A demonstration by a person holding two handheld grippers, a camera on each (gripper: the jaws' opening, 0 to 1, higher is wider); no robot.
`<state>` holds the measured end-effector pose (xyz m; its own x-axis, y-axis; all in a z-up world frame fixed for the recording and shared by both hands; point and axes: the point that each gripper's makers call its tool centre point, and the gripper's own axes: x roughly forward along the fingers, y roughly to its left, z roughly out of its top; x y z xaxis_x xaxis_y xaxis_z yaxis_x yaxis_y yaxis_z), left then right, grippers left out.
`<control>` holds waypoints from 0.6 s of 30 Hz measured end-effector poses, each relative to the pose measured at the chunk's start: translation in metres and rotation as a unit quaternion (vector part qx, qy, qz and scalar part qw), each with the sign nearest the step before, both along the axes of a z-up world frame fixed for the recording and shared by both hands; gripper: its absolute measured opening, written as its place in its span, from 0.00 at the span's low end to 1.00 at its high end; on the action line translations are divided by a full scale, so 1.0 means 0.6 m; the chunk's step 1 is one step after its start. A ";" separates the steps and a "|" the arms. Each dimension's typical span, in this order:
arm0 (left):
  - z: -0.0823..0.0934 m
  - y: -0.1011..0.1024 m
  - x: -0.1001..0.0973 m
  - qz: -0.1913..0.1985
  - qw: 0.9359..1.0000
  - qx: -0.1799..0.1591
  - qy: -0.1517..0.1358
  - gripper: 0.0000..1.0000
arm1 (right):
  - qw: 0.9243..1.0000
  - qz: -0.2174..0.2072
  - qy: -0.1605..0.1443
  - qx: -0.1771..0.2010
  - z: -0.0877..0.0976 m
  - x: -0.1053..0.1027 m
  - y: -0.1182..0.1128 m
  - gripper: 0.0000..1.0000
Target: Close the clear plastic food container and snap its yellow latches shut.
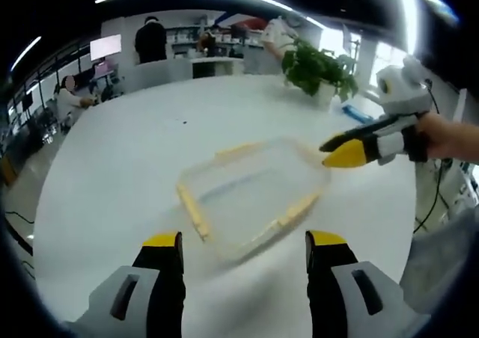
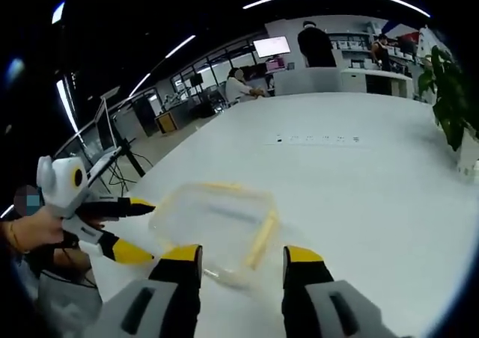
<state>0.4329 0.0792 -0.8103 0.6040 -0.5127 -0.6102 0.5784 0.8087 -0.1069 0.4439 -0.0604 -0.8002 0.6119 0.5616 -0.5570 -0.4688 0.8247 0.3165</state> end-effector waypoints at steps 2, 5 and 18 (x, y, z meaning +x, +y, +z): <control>0.007 0.006 -0.005 0.002 1.000 -0.001 -0.002 0.64 | 1.000 -0.001 -0.004 0.002 0.007 -0.007 -0.003 0.42; 0.020 0.015 -0.012 0.009 1.000 -0.015 -0.007 0.64 | 1.000 -0.004 -0.008 0.005 0.015 -0.018 -0.007 0.43; 0.064 0.046 -0.044 0.032 0.998 -0.046 -0.031 0.64 | 1.000 -0.007 -0.012 0.004 0.026 -0.064 -0.022 0.45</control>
